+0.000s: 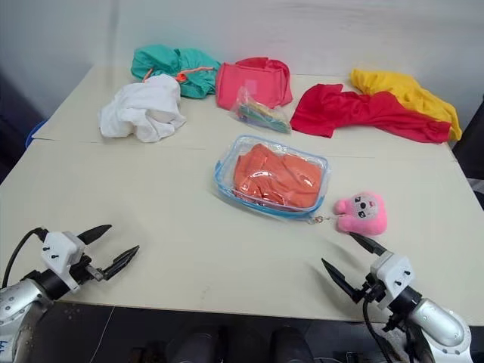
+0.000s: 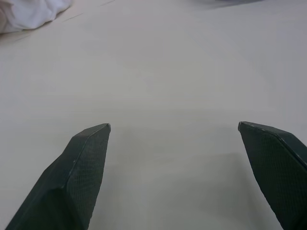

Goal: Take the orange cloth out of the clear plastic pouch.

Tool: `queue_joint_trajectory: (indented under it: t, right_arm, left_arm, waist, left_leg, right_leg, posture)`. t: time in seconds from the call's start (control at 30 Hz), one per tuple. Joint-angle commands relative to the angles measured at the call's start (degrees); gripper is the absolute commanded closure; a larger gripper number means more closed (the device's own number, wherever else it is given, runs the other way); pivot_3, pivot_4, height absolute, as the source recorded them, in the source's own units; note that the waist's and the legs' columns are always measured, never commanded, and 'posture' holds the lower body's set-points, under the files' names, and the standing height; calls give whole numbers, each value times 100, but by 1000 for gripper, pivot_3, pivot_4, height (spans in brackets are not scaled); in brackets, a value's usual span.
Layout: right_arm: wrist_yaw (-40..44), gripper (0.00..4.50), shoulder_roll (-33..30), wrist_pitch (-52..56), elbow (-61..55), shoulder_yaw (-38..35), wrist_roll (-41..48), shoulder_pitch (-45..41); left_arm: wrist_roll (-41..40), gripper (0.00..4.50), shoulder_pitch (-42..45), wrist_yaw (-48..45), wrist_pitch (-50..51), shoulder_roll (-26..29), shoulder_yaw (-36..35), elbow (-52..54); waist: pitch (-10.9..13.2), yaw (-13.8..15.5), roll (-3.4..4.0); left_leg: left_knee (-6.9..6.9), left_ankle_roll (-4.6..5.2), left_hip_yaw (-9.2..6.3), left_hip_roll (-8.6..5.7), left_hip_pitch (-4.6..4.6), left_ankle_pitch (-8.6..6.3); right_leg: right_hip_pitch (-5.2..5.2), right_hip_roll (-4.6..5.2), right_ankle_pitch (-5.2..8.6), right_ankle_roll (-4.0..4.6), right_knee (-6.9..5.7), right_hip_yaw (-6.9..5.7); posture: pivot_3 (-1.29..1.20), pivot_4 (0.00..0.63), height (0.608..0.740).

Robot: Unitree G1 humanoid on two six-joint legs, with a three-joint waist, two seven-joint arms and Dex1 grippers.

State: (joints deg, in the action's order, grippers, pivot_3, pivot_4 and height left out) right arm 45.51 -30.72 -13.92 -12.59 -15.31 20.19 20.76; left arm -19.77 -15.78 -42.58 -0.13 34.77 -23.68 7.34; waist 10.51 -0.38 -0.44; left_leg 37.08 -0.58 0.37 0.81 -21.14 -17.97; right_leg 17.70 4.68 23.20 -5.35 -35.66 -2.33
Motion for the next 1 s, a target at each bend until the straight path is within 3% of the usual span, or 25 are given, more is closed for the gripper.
queue_joint_trajectory:
  t: [0.03,0.3,0.87,1.0]
  right_arm:
    - [29,0,14,-234,20,-52,-51,10]
    - [131,0,88,-355,120,173,18,-101]
    - [92,0,114,-541,94,347,-142,-278]
    - [-174,0,103,-47,-419,742,-401,-885]
  left_arm:
    - [44,13,-117,-95,-221,52,-57,57]
    - [-661,13,-367,-752,399,282,-161,349]
    - [-995,13,-102,-1996,-240,403,-170,-153]
    - [-904,13,210,-1977,-372,381,-64,-188]
  waist:
    - [0,3,0]
    - [2,7,3]
    - [6,8,14]
    - [6,-26,16]
  left_leg:
    - [0,0,0,0,0,0]
    - [1,0,-1,1,0,0]
    - [4,1,-1,1,2,0]
    - [8,0,-1,1,4,1]
  right_leg:
    - [0,0,0,0,0,0]
    - [-1,0,0,0,-2,-2]
    - [-2,0,1,3,-8,-4]
    - [-2,0,0,3,-15,-3]
  posture:
    - [0,150,740]
    - [0,150,740]
    - [0,150,740]
    - [0,150,740]
